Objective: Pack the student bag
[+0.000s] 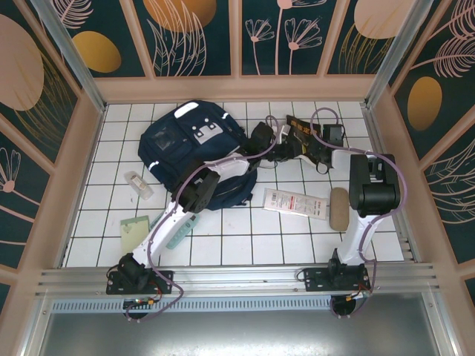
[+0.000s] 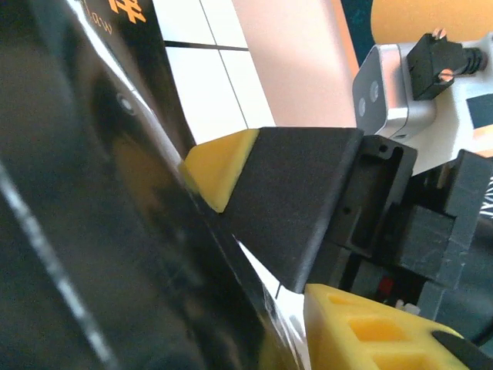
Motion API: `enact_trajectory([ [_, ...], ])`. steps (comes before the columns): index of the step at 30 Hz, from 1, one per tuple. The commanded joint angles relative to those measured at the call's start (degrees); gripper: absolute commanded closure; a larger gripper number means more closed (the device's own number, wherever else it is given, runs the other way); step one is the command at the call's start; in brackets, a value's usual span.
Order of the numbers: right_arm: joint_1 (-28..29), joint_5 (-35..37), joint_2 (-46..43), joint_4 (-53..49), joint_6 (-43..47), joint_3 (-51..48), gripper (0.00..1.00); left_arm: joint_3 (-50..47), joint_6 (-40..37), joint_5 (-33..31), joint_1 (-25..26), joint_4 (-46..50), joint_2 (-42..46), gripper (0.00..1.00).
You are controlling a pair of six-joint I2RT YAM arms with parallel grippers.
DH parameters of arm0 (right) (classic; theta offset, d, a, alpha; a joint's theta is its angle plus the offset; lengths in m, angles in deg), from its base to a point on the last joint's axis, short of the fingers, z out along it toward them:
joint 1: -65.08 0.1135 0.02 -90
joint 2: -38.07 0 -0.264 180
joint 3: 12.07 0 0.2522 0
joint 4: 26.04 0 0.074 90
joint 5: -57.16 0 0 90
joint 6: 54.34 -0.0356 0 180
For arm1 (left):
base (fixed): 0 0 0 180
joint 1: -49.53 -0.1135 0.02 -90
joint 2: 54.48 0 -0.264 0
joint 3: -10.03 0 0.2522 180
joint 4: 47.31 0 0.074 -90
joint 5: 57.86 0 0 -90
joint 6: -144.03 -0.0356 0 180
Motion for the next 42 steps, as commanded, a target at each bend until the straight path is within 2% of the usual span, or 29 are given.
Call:
enact_trajectory([
  [1,2.53,-8.21,-1.76,1.90,-1.48,-0.65,0.65,-1.18,-4.55,1.58,2.99,1.67,3.97,0.58],
  [6,2.03,-6.96,-2.75,1.95,-1.40,-1.83,0.65,-1.50,-5.20,-1.82,2.43,5.38,4.64,0.55],
  [8,1.78,-6.69,-3.49,2.20,-1.40,-2.40,0.65,-1.57,-4.60,-2.98,2.15,5.87,4.66,0.57],
  [11,1.47,-5.38,-5.16,2.35,-1.53,-3.41,0.63,-1.98,-3.56,-3.64,1.67,5.91,4.67,0.75],
  [14,1.02,-4.42,-8.07,3.23,-1.76,-5.29,0.60,-3.91,-1.97,-2.39,1.30,3.22,5.61,0.82],
  [18,-1.02,-6.32,-12.90,5.33,-2.98,-8.31,0.51,-9.35,-0.18,-1.13,0.84,-3.63,9.69,1.00],
  [24,-4.83,-16.57,-20.67,12.90,-6.42,-14.96,0.35,-18.17,2.37,1.17,-0.04,-14.00,17.70,1.00],
  [30,-7.20,-27.97,-24.10,20.52,-9.44,-18.32,0.22,-26.10,5.94,4.39,-1.11,-22.31,24.59,1.00],
  [35,-7.66,-33.94,-25.33,27.48,-12.82,-20.58,0.21,-31.10,9.17,5.66,-1.81,-28.62,28.22,1.00],
  [42,-9.20,-40.60,-26.31,36.70,-17.66,-22.82,0.21,-32.76,11.32,7.94,-2.12,-31.77,29.36,1.00],
])
